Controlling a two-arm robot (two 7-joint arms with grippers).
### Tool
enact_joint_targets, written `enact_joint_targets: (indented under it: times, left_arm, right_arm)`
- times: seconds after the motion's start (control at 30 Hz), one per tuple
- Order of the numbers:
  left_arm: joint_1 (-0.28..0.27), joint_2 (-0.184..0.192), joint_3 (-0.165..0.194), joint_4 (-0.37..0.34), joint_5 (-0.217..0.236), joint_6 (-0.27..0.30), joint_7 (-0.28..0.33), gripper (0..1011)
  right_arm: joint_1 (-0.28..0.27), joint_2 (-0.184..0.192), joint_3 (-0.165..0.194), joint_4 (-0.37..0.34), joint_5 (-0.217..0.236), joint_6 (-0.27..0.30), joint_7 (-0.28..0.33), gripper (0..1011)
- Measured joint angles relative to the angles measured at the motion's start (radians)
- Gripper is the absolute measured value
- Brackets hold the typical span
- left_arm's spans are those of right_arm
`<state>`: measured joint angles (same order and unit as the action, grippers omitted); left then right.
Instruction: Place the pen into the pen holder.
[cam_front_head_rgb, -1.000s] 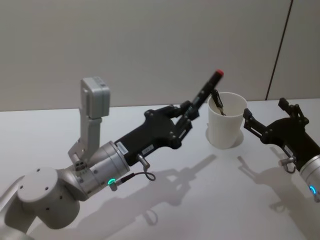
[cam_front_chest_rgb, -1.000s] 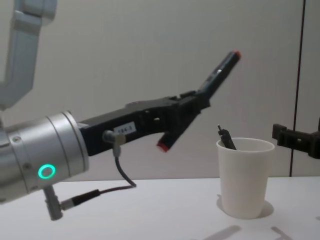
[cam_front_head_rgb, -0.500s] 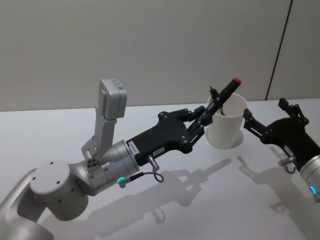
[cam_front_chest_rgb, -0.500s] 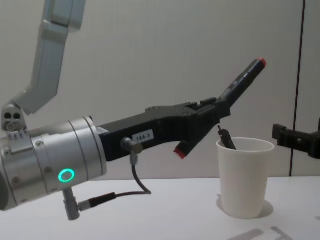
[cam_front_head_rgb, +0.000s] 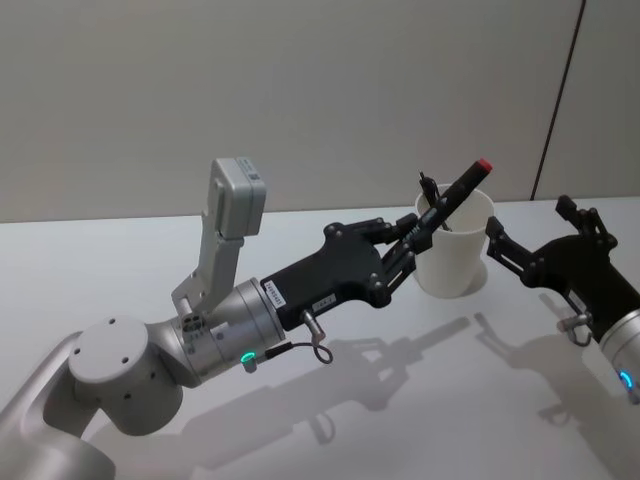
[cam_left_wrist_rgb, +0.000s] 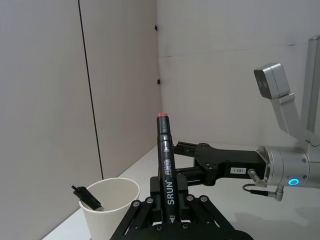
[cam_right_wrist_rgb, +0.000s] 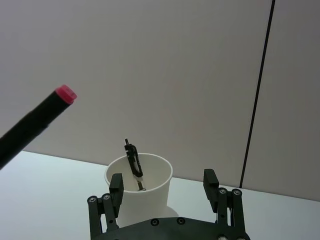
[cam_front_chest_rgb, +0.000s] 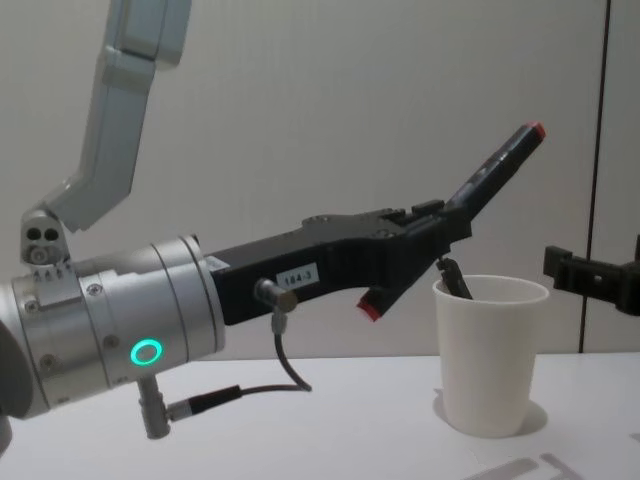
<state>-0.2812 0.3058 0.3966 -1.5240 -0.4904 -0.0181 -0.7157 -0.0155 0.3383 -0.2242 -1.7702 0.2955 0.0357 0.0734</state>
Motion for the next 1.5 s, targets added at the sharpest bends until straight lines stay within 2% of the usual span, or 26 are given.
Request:
enact_joint_targets:
  times: [0.23, 0.43, 0.67, 0.77, 0.87, 1.2, 1.4, 1.5]
  left_arm:
    - [-0.004, -0.003, 0.001, 0.005, 0.004, -0.001, -0.003, 182]
    - [-0.006, -0.004, 0.002, 0.008, 0.006, -0.002, -0.005, 182]
    - [-0.007, -0.004, 0.003, 0.009, 0.008, -0.003, -0.006, 182]
    - [-0.007, -0.005, 0.003, 0.01, 0.008, -0.003, -0.006, 182]
    - [-0.007, -0.005, 0.003, 0.01, 0.008, -0.003, -0.007, 182]
    - [-0.008, -0.005, 0.003, 0.011, 0.009, -0.003, -0.007, 182]
    - [-0.008, -0.005, 0.003, 0.011, 0.009, -0.003, -0.007, 182]
    - [-0.008, -0.005, 0.003, 0.011, 0.009, -0.003, -0.008, 182]
  right_arm:
    - [-0.007, 0.008, 0.009, -0.022, 0.044, 0.015, 0.019, 1001]
    - [-0.022, 0.026, 0.026, -0.06, 0.124, 0.045, 0.043, 1002]
    - [-0.057, 0.07, 0.059, -0.12, 0.243, 0.1, 0.073, 1002]
    - [-0.066, 0.084, 0.069, -0.135, 0.277, 0.117, 0.083, 1001]
    - [-0.08, 0.107, 0.085, -0.156, 0.339, 0.148, 0.101, 1001]
    - [-0.108, 0.16, 0.122, -0.198, 0.506, 0.228, 0.166, 1001]
    - [-0.113, 0.174, 0.13, -0.21, 0.589, 0.264, 0.209, 1001]
    - [-0.111, 0.174, 0.127, -0.211, 0.613, 0.275, 0.222, 1001]
